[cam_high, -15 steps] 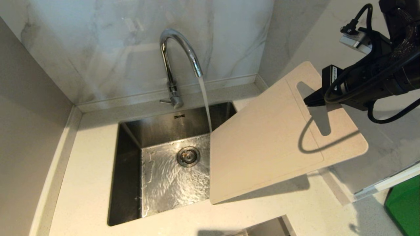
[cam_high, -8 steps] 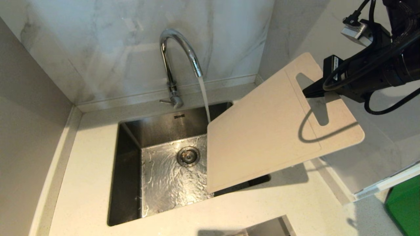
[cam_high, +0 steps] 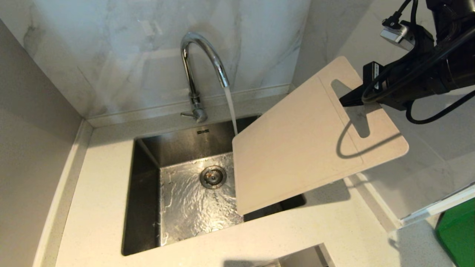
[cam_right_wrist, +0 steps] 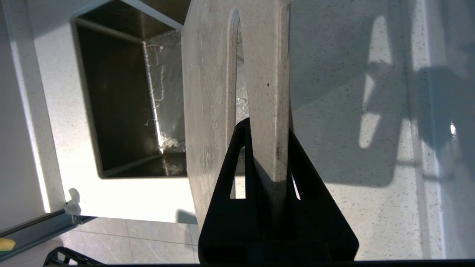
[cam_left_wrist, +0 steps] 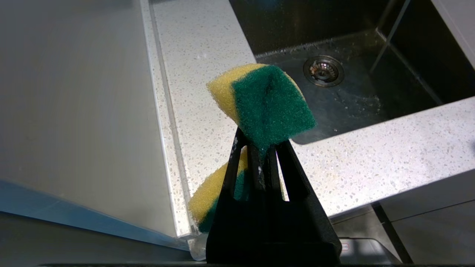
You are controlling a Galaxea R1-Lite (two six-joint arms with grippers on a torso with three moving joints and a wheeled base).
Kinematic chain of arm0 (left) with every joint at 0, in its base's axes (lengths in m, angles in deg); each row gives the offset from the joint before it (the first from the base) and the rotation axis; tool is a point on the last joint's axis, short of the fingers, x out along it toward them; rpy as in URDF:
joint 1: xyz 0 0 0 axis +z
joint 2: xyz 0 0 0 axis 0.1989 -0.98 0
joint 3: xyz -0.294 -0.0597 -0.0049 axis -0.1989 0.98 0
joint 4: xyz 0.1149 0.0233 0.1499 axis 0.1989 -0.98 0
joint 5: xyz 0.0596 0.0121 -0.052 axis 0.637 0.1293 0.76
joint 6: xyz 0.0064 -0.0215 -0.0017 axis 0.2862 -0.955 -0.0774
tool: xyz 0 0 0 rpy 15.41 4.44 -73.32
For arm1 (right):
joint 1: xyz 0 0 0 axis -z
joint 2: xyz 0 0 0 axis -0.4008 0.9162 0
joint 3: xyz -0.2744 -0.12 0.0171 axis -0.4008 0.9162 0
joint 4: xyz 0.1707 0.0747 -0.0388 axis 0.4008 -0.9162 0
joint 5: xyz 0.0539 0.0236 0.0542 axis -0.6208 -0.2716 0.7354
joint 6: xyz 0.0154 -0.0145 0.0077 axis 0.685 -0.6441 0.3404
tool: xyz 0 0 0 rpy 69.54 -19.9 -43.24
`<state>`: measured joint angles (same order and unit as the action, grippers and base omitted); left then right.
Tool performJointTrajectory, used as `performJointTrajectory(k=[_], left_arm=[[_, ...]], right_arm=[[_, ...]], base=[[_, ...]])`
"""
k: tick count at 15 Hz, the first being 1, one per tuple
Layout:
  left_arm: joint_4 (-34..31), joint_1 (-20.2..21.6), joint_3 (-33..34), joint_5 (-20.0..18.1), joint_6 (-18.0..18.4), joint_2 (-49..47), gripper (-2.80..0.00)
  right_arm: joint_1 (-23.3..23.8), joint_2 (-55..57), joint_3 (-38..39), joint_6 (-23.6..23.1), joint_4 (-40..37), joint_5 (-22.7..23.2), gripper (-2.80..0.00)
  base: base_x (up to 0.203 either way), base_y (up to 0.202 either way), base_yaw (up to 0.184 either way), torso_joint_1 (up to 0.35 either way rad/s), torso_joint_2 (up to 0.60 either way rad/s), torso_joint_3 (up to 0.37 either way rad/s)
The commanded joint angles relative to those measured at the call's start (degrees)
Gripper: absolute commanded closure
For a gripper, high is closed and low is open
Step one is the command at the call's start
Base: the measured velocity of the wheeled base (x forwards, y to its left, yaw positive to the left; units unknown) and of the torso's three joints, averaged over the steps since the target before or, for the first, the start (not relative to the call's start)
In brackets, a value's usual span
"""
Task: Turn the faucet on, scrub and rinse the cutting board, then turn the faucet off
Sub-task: Scrub the cutting board underwater
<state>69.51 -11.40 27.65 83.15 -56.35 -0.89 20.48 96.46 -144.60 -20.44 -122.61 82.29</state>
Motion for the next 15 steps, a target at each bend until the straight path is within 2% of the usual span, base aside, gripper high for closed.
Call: performJointTrajectory(k=[1,4,6,15], left_arm=[[0.0,0.1,0.0,0.0,0.0,0.0,0.00],[0.0,0.1,0.0,0.0,0.0,0.0,0.00],[0.0,0.0,0.0,0.0,0.0,0.0,0.00],[0.1,0.1,0.0,0.0,0.0,0.0,0.00]], right_arm=[[1.1,1.3,-0.2,-0.2,-0.2,0.3,0.00],[1.1,1.4,-0.3,-0.7,-0.1,0.6,0.00],[1.1,1.2,-0.2,-1.7,-0.2,2.6,0.00],[-0.4,1.2,-0.7,-4.8,-0.2,3.6,0.00]], base=[[0.000,0.000,0.000,0.000,0.00,0.000],[0.000,0.000,0.000,0.000,0.00,0.000],[0.000,0.000,0.000,0.000,0.00,0.000],[0.000,0.000,0.000,0.000,0.00,0.000]])
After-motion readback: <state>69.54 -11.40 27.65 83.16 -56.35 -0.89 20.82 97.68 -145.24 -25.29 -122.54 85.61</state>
